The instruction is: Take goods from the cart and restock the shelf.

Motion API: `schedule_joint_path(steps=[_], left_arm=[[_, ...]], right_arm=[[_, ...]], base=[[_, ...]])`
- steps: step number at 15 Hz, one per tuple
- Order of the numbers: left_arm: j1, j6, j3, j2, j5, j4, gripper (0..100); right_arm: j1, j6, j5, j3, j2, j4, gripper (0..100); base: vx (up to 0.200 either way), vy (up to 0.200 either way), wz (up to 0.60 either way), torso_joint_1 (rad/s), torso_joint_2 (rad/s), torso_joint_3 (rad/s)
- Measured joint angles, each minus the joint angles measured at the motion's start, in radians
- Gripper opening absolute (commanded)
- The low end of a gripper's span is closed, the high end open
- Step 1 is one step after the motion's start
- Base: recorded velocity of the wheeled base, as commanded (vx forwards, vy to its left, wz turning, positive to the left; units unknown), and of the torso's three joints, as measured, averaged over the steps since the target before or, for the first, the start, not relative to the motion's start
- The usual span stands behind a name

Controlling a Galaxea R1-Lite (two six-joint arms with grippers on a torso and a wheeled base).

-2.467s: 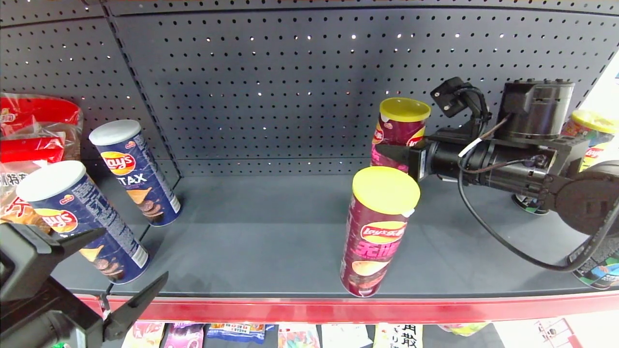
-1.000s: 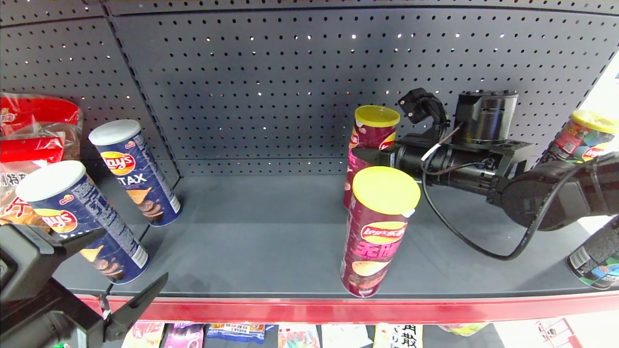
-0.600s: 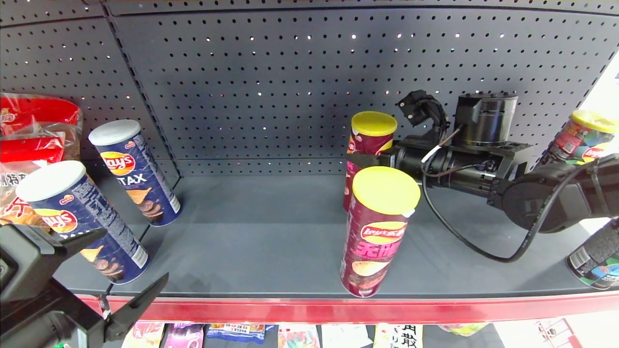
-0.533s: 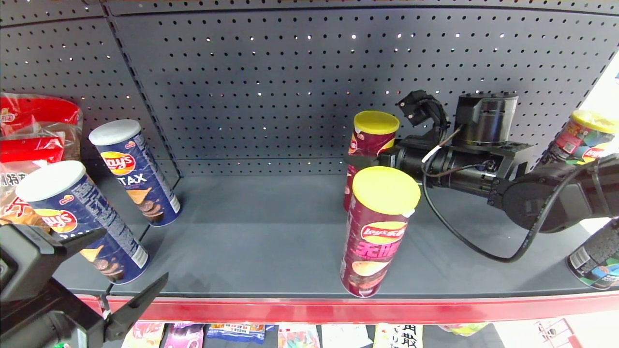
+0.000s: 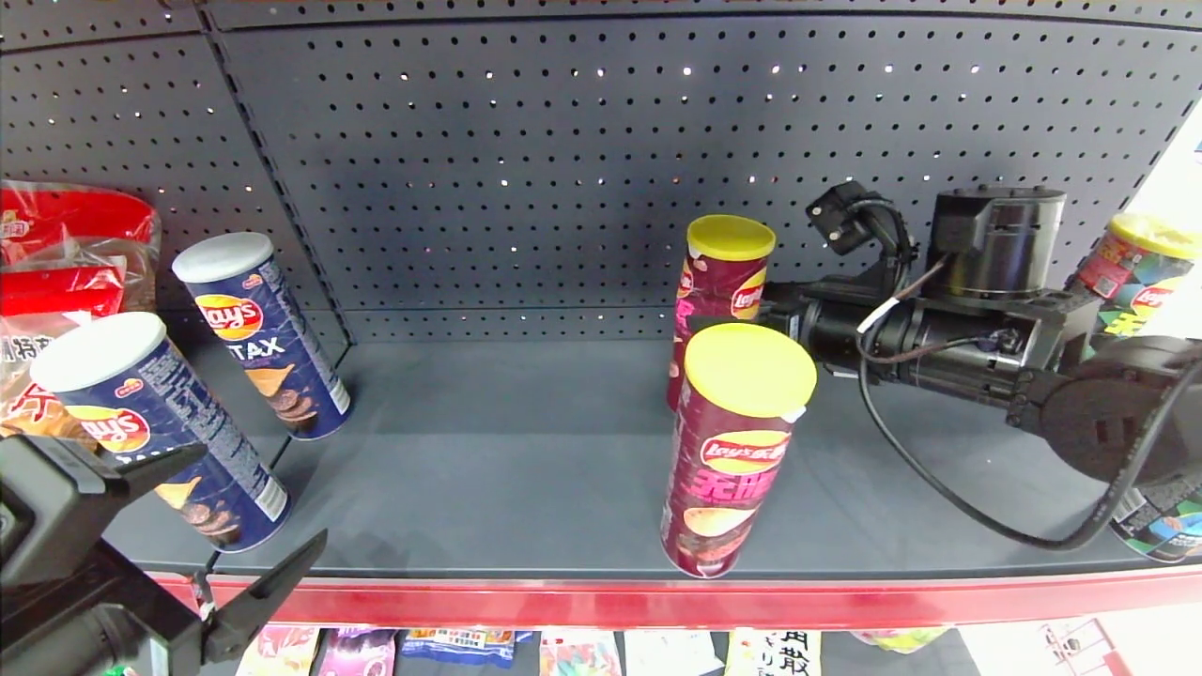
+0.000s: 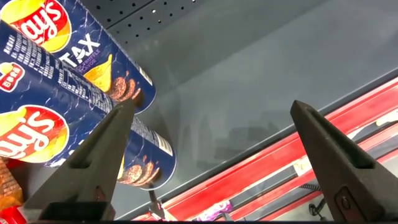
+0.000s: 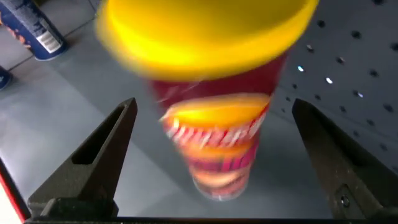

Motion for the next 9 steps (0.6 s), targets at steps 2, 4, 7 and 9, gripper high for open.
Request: schedule_joint_path(steps=[2, 4, 7, 9], left_arm=[[0.0, 0.0, 0.0, 0.0, 0.0, 0.0, 100], [0.0, 0.0, 0.0, 0.0, 0.0, 0.0, 100], [0.0, 0.0, 0.0, 0.0, -0.001, 0.0, 100], [0.0, 0.0, 0.001, 0.0, -0.001, 0.0, 100]], right_arm=[[-0.001, -0.001, -0.011, 0.043, -0.037, 0.0, 100], [-0.007, 0.0, -0.014, 0.087, -0.074, -0.001, 100], [-0.016, 0.0, -0.028, 0.162, -0.132, -0.001, 100], [-0.023, 0.0, -0.039, 0.206, -0.166, -0.001, 100]], base=[[0.0, 0.0, 0.0, 0.0, 0.0, 0.0], [0.0, 0.0, 0.0, 0.0, 0.0, 0.0], [0.0, 0.0, 0.0, 0.0, 0.0, 0.0], [0.0, 0.0, 0.0, 0.0, 0.0, 0.0]])
